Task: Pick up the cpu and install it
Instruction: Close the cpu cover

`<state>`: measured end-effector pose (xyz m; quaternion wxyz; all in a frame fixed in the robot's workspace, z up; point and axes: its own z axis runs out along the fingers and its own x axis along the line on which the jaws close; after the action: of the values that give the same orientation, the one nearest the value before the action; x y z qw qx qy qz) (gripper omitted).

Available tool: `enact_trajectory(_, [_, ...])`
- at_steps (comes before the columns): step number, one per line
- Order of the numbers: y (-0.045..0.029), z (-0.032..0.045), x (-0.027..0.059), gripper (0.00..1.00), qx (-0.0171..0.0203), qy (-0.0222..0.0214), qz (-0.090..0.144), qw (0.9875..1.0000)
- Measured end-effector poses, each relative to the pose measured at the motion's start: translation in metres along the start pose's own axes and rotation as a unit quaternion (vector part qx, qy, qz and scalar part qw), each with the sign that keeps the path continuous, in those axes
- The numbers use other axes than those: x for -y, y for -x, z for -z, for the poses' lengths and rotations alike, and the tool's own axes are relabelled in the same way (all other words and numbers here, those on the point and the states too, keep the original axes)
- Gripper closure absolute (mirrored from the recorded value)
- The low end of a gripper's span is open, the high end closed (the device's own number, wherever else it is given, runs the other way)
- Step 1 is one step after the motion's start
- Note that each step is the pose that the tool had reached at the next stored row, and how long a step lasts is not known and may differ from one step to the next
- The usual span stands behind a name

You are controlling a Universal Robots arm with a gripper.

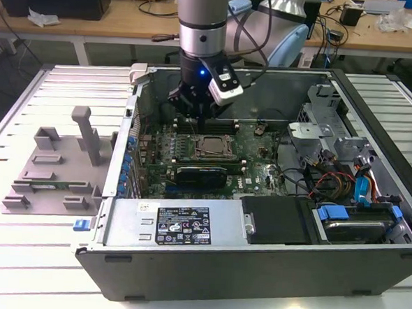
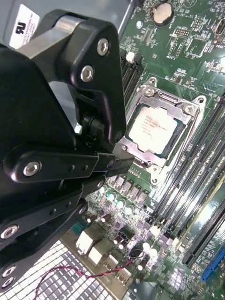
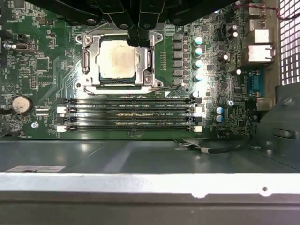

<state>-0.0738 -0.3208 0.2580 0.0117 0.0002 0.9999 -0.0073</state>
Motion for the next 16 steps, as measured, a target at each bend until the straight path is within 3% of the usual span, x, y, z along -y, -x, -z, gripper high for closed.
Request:
enact_trajectory(2, [0.0, 0.0009, 0.0, 0.89, 0.0003, -0.0002, 0.0, 1.0])
enact_trajectory(3, [-0.0012, 0.0011, 0.0, 0.89, 0.0049, -0.0018, 0.0, 1.0])
enact_trajectory(6, [-0.0027, 0.0006, 0.0, 0.89, 0.0277, -0.0032, 0.0, 0.9996])
enact_trajectory(8, [-0.0023, 0.0001, 0.0, 0.89, 0.0284, -0.0031, 0.0, 0.9996])
enact_trajectory(13, [0.0169, -0.0015, 0.0, 0.89, 0.0283, -0.0039, 0.0, 0.9996])
enact_trajectory(16, [0.0208, -0.0019, 0.0, 0.89, 0.0267, -0.0066, 0.0, 0.9996])
